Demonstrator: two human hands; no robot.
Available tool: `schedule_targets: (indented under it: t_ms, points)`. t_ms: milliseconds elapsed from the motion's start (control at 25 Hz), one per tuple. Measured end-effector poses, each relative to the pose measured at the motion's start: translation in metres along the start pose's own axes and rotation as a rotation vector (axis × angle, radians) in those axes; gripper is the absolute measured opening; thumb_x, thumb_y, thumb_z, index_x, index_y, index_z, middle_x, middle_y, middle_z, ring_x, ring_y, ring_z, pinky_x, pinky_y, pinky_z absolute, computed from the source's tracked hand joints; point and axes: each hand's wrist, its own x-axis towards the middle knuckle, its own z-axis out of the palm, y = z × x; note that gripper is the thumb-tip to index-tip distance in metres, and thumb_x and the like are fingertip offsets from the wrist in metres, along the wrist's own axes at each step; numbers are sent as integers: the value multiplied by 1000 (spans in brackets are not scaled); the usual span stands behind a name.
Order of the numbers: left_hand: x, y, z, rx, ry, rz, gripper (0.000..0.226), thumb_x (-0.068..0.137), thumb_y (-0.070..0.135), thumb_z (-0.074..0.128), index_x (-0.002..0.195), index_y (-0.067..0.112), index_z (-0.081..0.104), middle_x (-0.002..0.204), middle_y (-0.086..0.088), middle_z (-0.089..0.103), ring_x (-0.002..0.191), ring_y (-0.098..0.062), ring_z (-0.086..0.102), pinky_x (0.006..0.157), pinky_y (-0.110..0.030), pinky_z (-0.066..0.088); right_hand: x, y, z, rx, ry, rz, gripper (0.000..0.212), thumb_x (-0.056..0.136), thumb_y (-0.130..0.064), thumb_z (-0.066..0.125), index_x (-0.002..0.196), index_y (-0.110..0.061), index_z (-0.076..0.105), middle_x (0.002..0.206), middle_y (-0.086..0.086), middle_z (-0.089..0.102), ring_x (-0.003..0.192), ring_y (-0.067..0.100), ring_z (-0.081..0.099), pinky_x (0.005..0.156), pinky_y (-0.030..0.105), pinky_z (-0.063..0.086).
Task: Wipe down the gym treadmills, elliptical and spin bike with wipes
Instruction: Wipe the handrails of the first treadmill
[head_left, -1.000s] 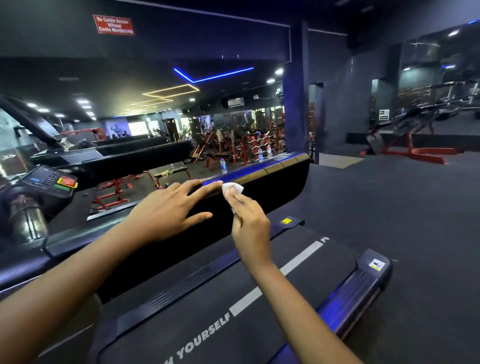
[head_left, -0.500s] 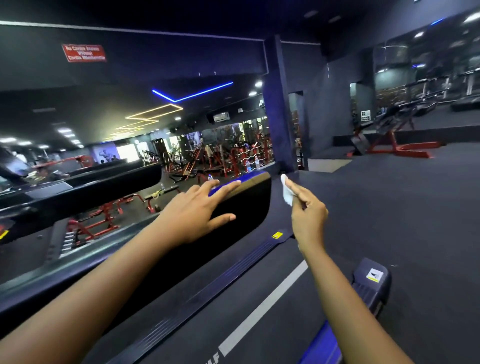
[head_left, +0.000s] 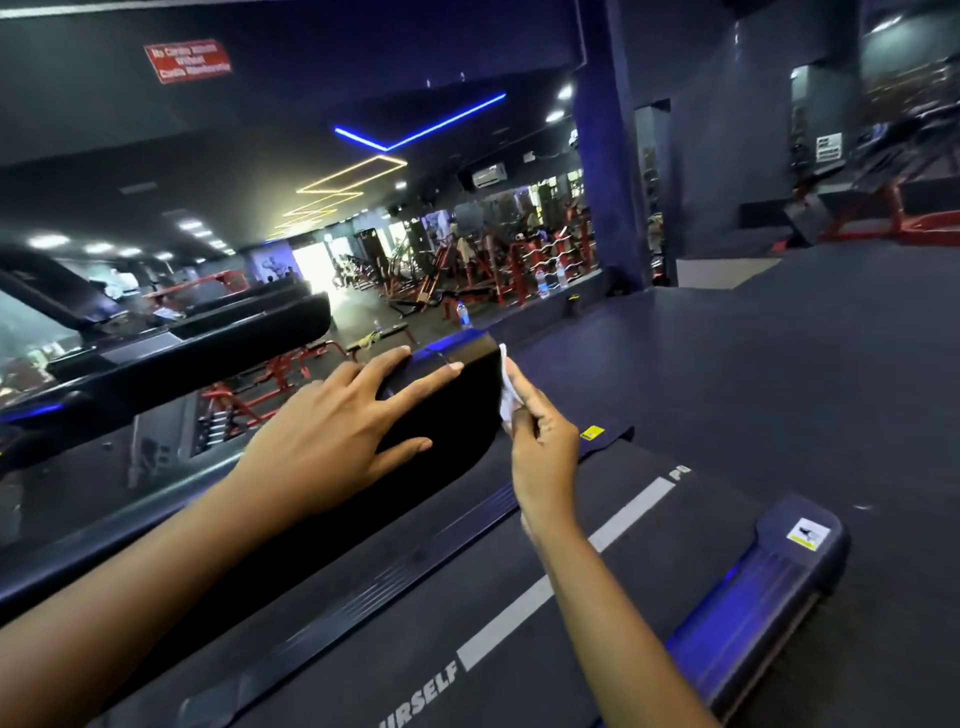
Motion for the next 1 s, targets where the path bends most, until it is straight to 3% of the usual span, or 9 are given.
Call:
schedule_targets:
  t_ms: [200, 320, 440, 600, 680, 800, 880, 1000]
  points:
    - [-1, 6, -8, -21, -54, -30, 64, 91, 60, 23, 149, 36, 14, 138, -17, 47, 91, -33, 61, 69, -43, 57, -27, 24, -16, 111, -94, 212, 53, 91, 10, 43, 110, -35, 63, 118, -15, 62, 113, -3, 54, 102, 26, 43]
    - [-1, 8, -12, -8, -71, -36, 63, 92, 59, 23, 150, 36, 13, 138, -17, 47, 95, -33, 60, 72, -43, 56, 8, 4, -12, 89, -85, 76, 52, 89, 14, 43, 118, -26, 58, 117, -19, 59, 110, -10, 53, 93, 9, 40]
    - [1, 9, -14, 14, -75, -37, 62, 93, 59, 24, 150, 34, 15, 139, -16, 46, 94, -32, 61, 73, -41, 55, 22, -8, -2, 48, -109, 37, 58, 88, 15, 41, 117, -34, 53, 118, -18, 57, 107, -12, 53, 92, 7, 38]
    - [-1, 10, -15, 32, -106, -49, 62, 94, 59, 24, 150, 34, 14, 140, -16, 44, 94, -32, 60, 71, -43, 55, -5, 12, -3, 81, -97, 258, 54, 90, 11, 44, 113, -36, 58, 110, -14, 63, 100, -1, 58, 93, 16, 43]
    - [0, 10, -14, 33, -108, -55, 62, 94, 59, 24, 150, 33, 14, 141, -16, 44, 93, -32, 59, 70, -42, 55, -13, 17, -4, 90, -94, 368, 49, 90, 9, 44, 118, -27, 61, 101, -11, 65, 85, 0, 59, 85, 13, 45]
    - [0, 12, -15, 23, -120, -87, 62, 94, 60, 24, 149, 34, 14, 141, -16, 44, 95, -31, 60, 70, -41, 55, -26, 20, -15, 89, -189, 507, 40, 92, 5, 46, 119, -19, 62, 112, -6, 65, 99, 8, 61, 92, 20, 46]
    - [-1, 17, -18, -11, -142, -161, 64, 91, 62, 25, 149, 37, 13, 141, -14, 45, 103, -32, 60, 75, -42, 55, -29, 17, -30, 52, -264, 556, 41, 91, 6, 46, 112, -23, 66, 114, -5, 65, 102, 10, 61, 90, 24, 48]
    - [-4, 37, -23, -92, -145, -311, 66, 87, 63, 26, 147, 38, 15, 143, -16, 42, 124, -35, 49, 97, -48, 43, -13, 1, -56, -59, -324, 579, 39, 89, 5, 46, 115, -16, 66, 104, -3, 67, 83, 4, 58, 71, 12, 46]
